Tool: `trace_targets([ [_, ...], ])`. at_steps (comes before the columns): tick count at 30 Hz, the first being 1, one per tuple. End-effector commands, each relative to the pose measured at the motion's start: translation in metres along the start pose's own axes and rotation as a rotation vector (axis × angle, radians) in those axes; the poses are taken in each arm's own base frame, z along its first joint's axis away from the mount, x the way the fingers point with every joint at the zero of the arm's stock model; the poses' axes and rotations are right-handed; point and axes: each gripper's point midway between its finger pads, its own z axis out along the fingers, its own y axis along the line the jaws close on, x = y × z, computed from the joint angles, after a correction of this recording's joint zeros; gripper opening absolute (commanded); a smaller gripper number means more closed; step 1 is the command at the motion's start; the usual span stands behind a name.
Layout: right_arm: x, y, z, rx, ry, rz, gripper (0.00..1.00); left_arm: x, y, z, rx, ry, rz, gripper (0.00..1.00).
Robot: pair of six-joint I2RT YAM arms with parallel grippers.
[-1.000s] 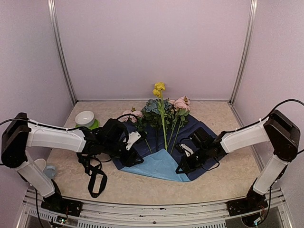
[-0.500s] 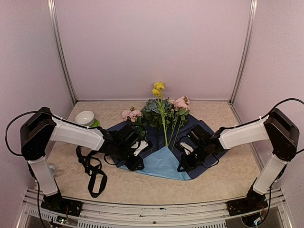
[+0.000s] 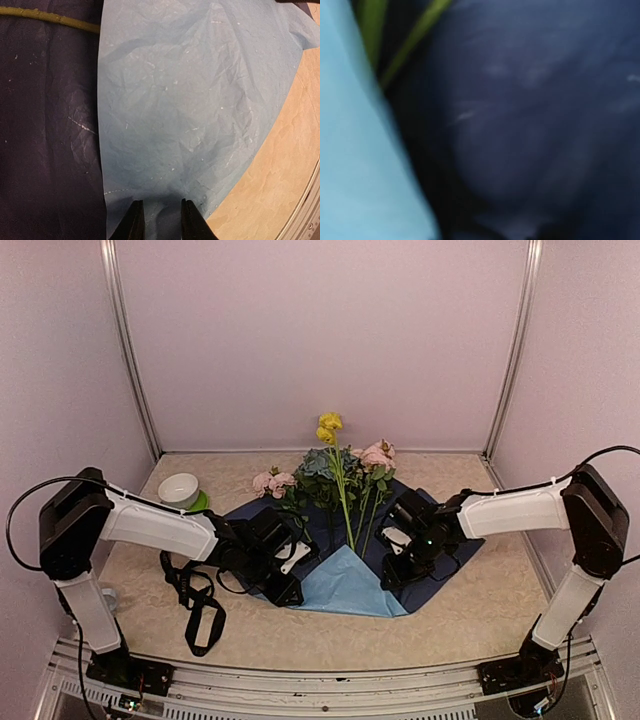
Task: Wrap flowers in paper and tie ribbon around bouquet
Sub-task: Fold the bottom corner of the flattened wrapping paper at the center of the board, then press the fold line on the 1/4-folded wrapping paper.
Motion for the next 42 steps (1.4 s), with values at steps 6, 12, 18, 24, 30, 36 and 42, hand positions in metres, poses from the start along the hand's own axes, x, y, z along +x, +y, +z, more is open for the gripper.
trace_targets([
  [6,-0.012,0.036,-0.047,0.118,-0.089,-0.101,0.36,0.084,-0.005,0.008,0.004,0.272,-0.084,0.26],
  [12,-0.004,0.1,-0.021,-0.176,-0.071,-0.07,0.22,0.09,0.0,0.009,-0.008,0.283,-0.114,0.26],
  [18,-0.012,0.082,-0.03,-0.081,-0.133,-0.007,0.15,0.094,0.004,0.009,-0.011,0.286,-0.142,0.26],
  [24,-0.022,0.038,-0.072,0.266,-0.209,0.011,0.19,0.094,0.005,0.007,-0.02,0.281,-0.153,0.26],
  [30,-0.022,0.171,-0.069,-0.307,-0.279,-0.287,0.16,0.096,0.005,0.007,-0.017,0.285,-0.166,0.26],
  [36,-0.013,0.183,-0.044,-0.601,-0.252,-0.202,0.07,0.096,0.006,0.004,-0.001,0.268,-0.185,0.26],
  [42,-0.004,0.127,0.021,-0.464,-0.141,-0.045,0.02,0.098,0.008,0.004,0.005,0.268,-0.203,0.25],
])
